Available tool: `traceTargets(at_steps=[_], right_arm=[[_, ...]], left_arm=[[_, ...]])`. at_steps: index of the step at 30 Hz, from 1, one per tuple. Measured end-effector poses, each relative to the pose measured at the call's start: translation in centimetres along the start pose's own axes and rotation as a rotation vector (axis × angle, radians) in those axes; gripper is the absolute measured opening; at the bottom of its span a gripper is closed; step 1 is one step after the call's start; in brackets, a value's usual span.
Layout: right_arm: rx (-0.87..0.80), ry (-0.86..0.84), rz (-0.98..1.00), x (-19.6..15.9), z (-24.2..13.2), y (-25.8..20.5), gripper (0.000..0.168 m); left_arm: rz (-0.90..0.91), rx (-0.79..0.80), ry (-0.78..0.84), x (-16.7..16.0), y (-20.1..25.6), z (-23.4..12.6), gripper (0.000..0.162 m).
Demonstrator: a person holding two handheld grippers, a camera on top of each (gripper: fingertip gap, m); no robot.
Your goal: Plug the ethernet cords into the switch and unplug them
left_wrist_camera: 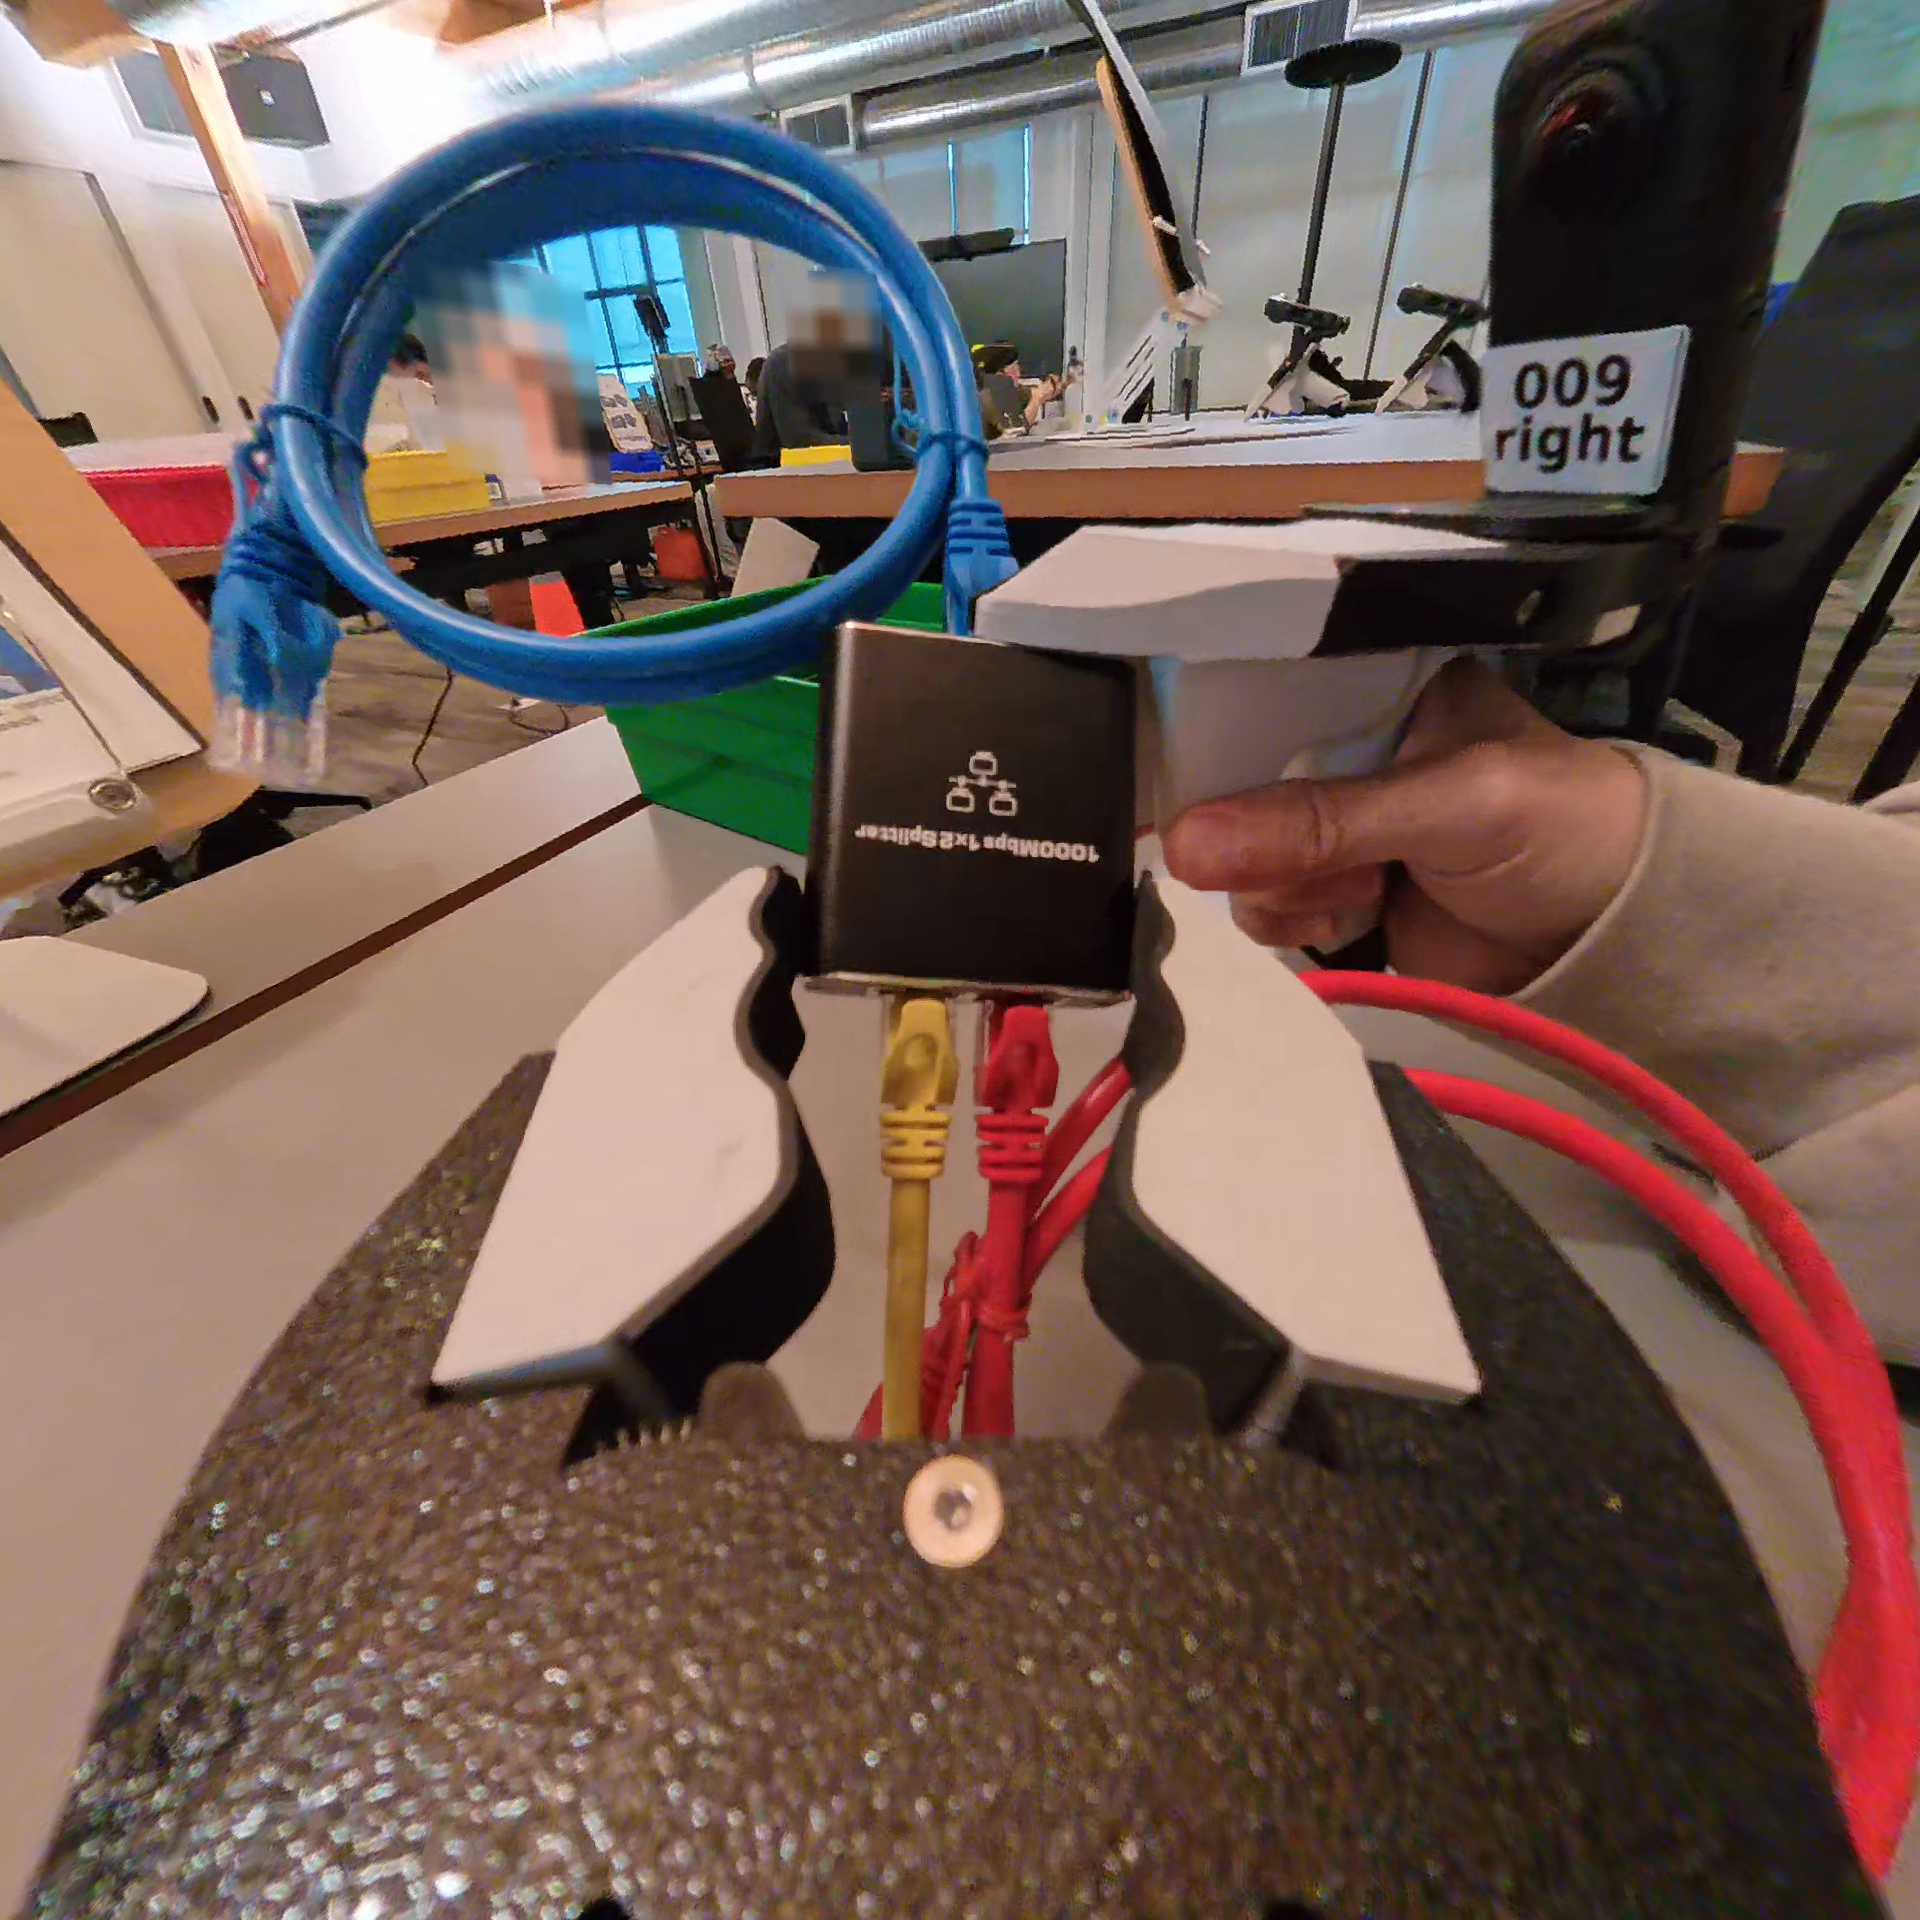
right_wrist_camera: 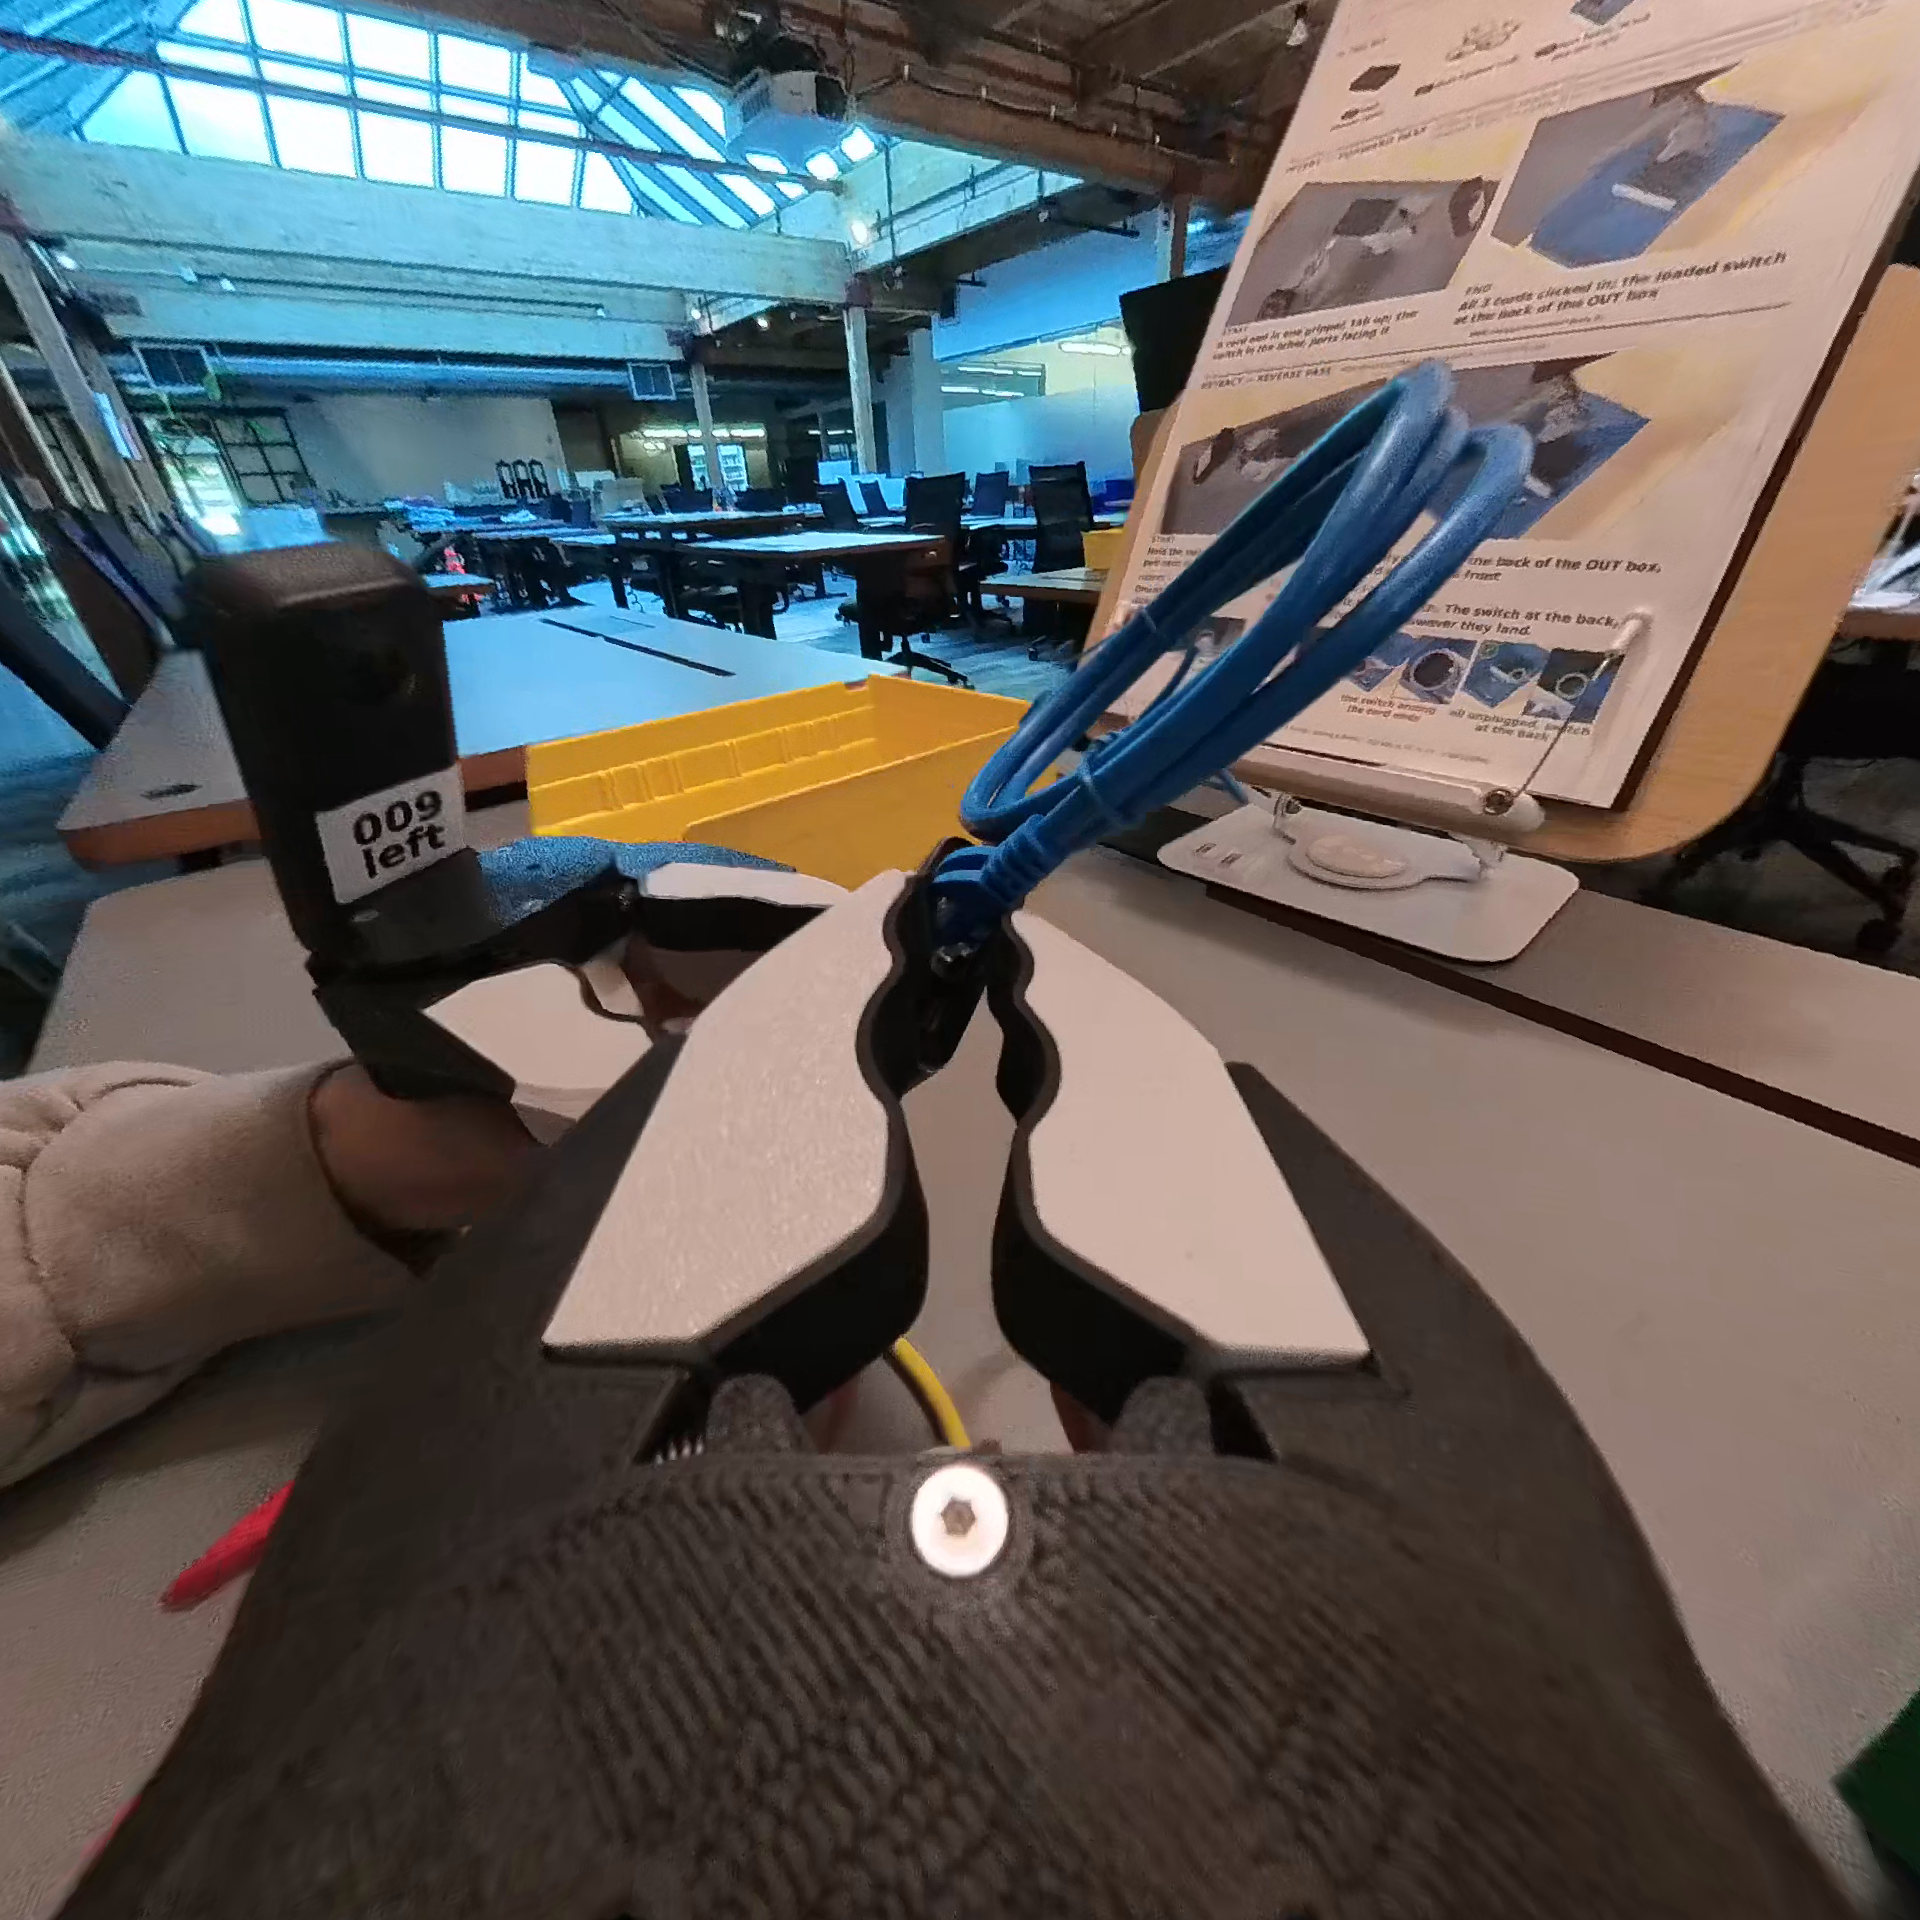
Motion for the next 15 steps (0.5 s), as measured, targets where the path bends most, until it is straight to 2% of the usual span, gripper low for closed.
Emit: traceTargets(at_steps=[3, 6, 8, 9, 10, 11, 15], right_arm=[[-0.004, -0.029, -0.029, 0.1, 0.1, 0.0, 0.012], [0.059, 0.02, 0.083, 0.3, -0.1, 0.0, 0.013], [-0.05, 0.23, 0.212, 2.7, -3.4, 3.4, 0.012], [-0.105, 0.255, 0.215, 3.6, -5.5, 5.6, 0.011], [-0.102, 0.18, 0.195, 3.5, -6.0, 6.7, 0.012], [-0.063, 0.116, 0.198, 3.2, -5.9, 6.7, 0.011], [-0.102, -0.021, 0.117, 2.3, -5.5, 6.1, 0.011]], left_arm=[[0.001, 0.002, 0.005, 0.0, -0.1, 0.0, 0.061], [0.133, 0.1, -0.005, 0.4, -0.2, -0.3, 0.061], [0.178, 0.201, -0.103, -1.1, -1.8, -0.8, 0.061], [0.06, 0.19, -0.058, -1.0, -2.7, -1.4, 0.06], [-0.052, 0.157, 0.059, 0.3, -2.9, -2.2, 0.06], [-0.037, 0.172, 0.091, 1.1, -2.9, -2.5, 0.061], [0.039, 0.163, 0.011, 0.2, -2.1, -1.0, 0.06]])
Point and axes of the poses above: each gripper's, where its closed fingertips meet, z out along the fingers, x out of its top, y = z × x across the jaws, the point moved 3 cm from there along -z, back along the fingers, and after that the axes turned 9 degrees about -y, right-handed, at the moved point
